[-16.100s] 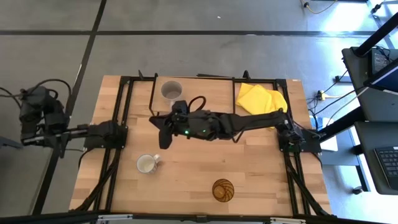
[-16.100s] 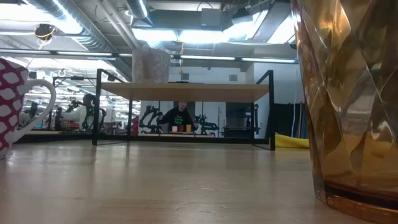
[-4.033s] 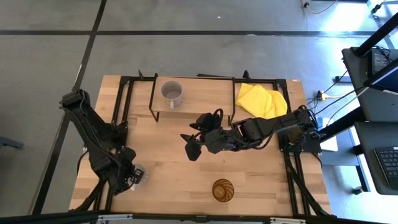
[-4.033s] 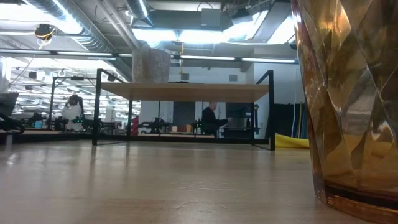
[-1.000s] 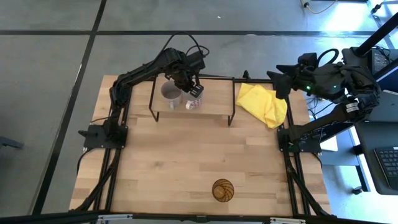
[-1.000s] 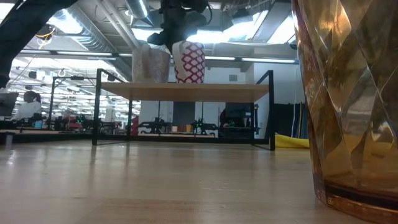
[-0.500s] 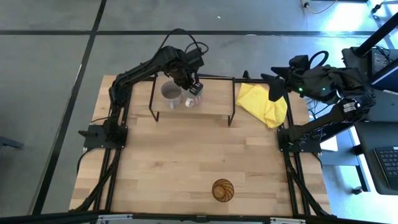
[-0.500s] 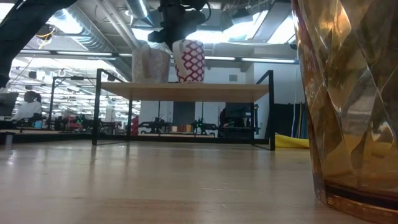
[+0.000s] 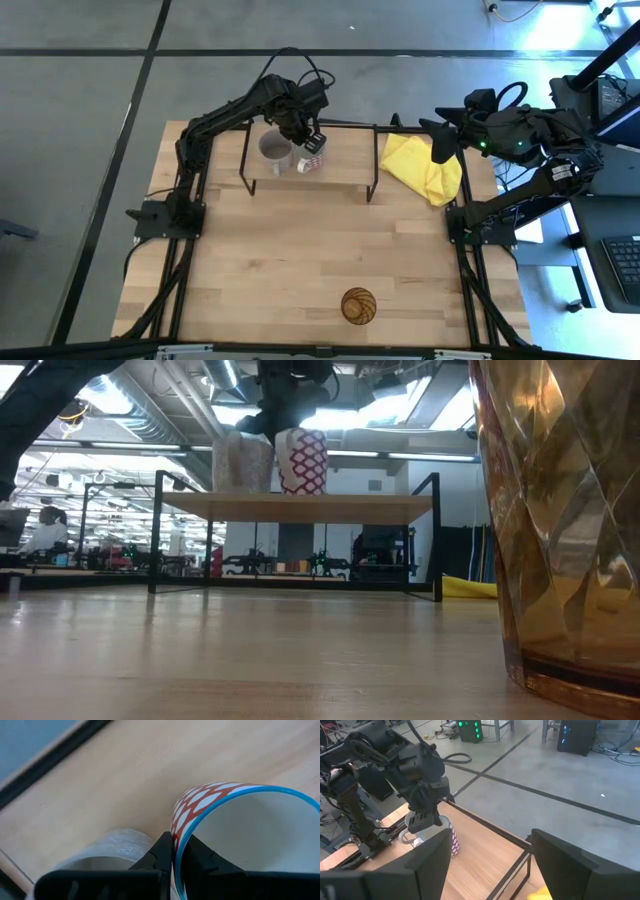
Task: Stack small to large cups/mugs on shelf
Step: Put the red and white mug on the shelf
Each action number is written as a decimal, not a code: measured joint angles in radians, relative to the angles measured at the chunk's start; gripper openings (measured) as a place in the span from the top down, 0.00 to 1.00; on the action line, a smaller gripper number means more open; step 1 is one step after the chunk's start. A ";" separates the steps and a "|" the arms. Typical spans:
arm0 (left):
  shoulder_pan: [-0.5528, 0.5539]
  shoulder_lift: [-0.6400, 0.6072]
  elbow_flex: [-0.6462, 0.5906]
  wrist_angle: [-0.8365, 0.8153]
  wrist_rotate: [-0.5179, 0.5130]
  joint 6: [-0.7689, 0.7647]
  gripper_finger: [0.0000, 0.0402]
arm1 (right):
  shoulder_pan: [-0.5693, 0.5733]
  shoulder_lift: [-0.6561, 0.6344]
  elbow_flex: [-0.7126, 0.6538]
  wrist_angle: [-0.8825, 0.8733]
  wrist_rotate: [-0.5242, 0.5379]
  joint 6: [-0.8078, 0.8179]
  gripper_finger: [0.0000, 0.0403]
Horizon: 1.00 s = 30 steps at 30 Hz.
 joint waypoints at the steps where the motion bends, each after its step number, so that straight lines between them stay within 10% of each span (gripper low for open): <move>1: 0.000 0.000 -0.011 -0.001 0.004 0.000 0.96 | 0.000 0.000 0.000 0.000 0.000 -0.007 0.32; 30: 0.000 -0.002 0.015 -0.001 0.035 0.036 0.89 | -0.017 0.000 0.000 0.000 0.000 -0.036 0.32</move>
